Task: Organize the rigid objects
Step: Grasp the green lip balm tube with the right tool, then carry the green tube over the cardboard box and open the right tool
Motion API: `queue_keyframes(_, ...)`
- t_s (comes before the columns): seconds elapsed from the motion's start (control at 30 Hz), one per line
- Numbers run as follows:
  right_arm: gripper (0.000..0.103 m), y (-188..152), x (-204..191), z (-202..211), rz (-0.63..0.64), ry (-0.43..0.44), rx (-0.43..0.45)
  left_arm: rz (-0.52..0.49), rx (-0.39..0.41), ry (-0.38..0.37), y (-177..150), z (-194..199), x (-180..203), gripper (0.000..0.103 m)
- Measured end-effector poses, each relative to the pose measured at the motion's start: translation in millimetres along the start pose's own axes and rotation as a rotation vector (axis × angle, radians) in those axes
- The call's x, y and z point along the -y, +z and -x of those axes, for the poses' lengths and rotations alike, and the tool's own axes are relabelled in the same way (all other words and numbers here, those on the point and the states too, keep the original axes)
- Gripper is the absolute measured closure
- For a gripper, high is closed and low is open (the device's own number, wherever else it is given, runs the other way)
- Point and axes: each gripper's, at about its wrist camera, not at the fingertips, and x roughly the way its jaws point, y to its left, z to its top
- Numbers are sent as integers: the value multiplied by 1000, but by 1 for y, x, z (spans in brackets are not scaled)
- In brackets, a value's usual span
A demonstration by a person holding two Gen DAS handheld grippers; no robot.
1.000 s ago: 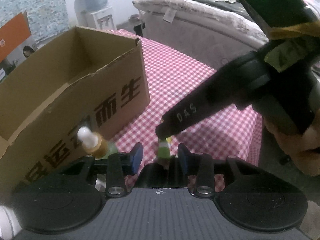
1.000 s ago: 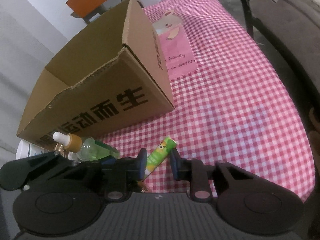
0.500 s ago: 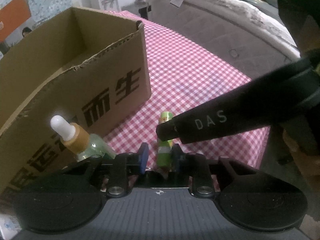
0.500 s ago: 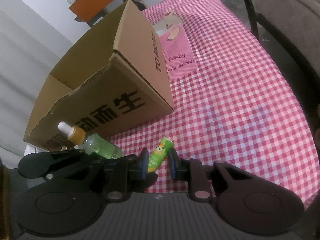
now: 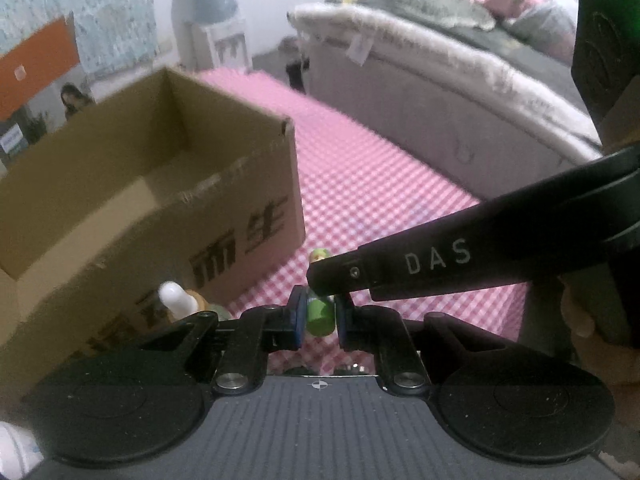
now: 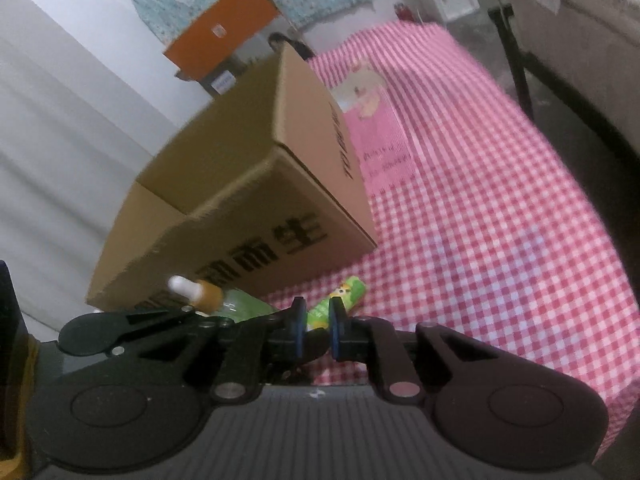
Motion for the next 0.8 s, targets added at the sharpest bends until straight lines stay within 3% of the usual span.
queue_keyframes(0.33,90,4,-41,51,67,22,114,10,173,43,1,52,1,89)
queue_keyframes(0.57,90,32,-109,52,229,136,164,84,290,194,12,106,-38,89)
queue_keyframes(0.67,90,53,-143,30,298,196,148,116,284,272,17,115,-65,89)
queue_keyframes(0.8,90,80,-183,-14,343,250,85,178,192,337,28,104,-115,88)
